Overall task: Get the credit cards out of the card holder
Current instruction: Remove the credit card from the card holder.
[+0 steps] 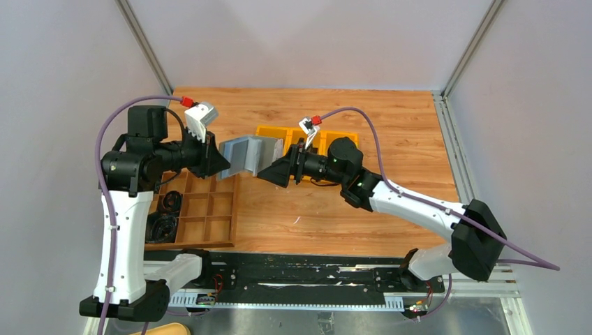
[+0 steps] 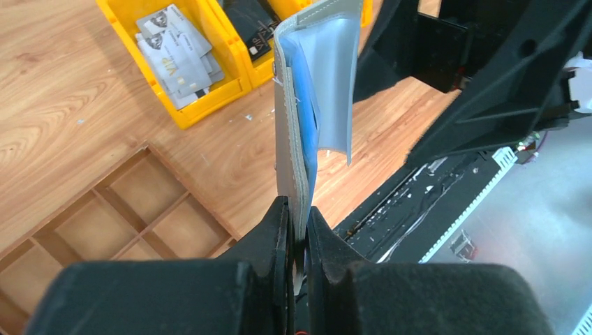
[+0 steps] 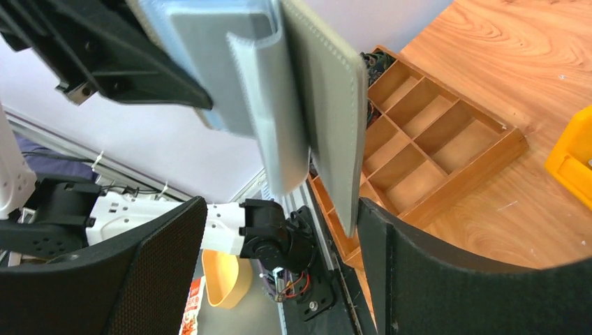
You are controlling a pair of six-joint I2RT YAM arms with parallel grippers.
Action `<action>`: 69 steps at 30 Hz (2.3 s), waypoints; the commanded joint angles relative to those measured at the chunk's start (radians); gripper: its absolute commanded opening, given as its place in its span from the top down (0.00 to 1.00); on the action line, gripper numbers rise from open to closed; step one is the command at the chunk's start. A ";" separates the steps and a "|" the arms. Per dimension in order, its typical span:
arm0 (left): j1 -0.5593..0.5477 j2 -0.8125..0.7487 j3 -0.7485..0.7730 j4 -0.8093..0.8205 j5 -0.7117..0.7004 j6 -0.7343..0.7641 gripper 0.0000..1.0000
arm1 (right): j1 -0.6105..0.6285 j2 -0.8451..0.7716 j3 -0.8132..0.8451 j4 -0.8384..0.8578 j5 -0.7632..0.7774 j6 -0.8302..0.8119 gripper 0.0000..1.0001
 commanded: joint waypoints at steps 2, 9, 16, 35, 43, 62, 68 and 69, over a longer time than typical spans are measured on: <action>-0.002 -0.029 -0.023 0.028 0.086 -0.022 1.00 | 0.000 0.063 0.094 -0.047 0.041 -0.046 0.18; -0.002 -0.029 -0.038 0.030 0.066 -0.007 1.00 | 0.023 0.118 0.156 -0.074 0.056 -0.062 0.28; -0.002 -0.056 -0.029 0.030 0.181 -0.019 0.97 | 0.010 0.117 0.123 -0.103 0.134 -0.068 0.99; -0.002 -0.036 -0.034 0.065 -0.101 -0.016 1.00 | -0.011 0.114 0.029 0.255 -0.078 0.051 1.00; -0.002 -0.053 -0.080 0.072 0.209 -0.025 0.55 | -0.008 0.135 0.018 0.391 -0.145 0.130 1.00; -0.002 -0.019 -0.043 0.073 0.166 -0.046 0.94 | -0.146 0.050 -0.051 0.256 -0.174 0.155 0.40; -0.002 0.003 -0.073 0.087 -0.020 -0.048 0.98 | -0.202 -0.150 0.035 -0.175 0.020 -0.071 0.36; -0.002 0.005 -0.082 0.092 -0.048 -0.050 0.97 | -0.200 -0.169 0.046 -0.174 0.025 -0.071 0.38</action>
